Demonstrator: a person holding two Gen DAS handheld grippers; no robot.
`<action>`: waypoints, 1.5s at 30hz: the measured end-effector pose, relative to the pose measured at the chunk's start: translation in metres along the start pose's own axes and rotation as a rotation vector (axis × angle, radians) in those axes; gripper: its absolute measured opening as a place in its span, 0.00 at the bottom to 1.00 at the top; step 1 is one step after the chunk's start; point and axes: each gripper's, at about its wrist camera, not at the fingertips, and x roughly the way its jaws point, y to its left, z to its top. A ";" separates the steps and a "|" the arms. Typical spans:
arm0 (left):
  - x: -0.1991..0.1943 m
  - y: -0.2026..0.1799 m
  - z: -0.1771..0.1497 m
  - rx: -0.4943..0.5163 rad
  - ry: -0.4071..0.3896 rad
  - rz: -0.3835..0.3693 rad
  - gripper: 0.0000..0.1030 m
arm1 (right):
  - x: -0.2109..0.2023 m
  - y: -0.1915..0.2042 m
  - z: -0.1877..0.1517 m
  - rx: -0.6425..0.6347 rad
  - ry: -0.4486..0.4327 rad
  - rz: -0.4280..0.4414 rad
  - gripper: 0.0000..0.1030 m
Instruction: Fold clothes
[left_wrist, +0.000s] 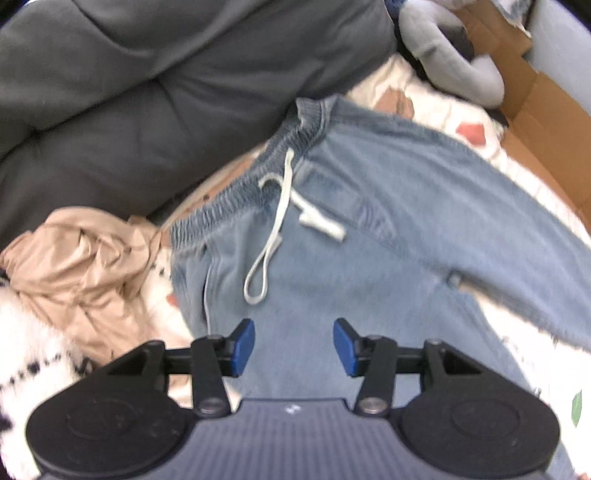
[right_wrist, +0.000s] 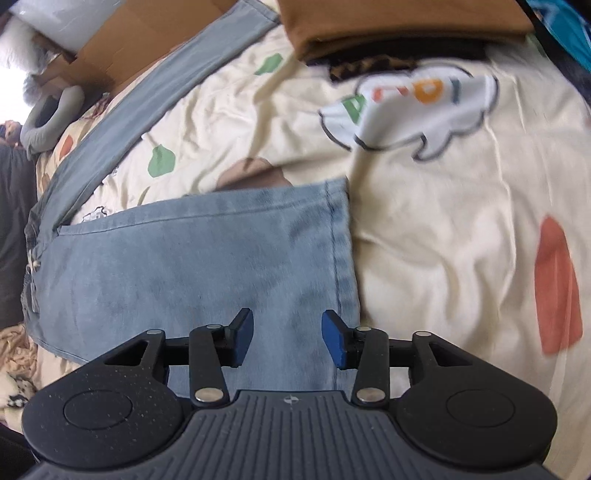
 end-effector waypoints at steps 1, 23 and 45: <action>0.001 0.001 -0.005 0.006 0.007 0.002 0.49 | -0.001 -0.003 -0.004 0.020 0.003 0.009 0.48; 0.056 0.002 -0.113 0.012 0.248 -0.004 0.53 | 0.011 -0.055 -0.078 0.297 0.138 0.034 0.54; 0.062 -0.046 -0.139 0.073 0.323 -0.017 0.53 | 0.022 -0.081 -0.077 0.413 0.149 0.299 0.52</action>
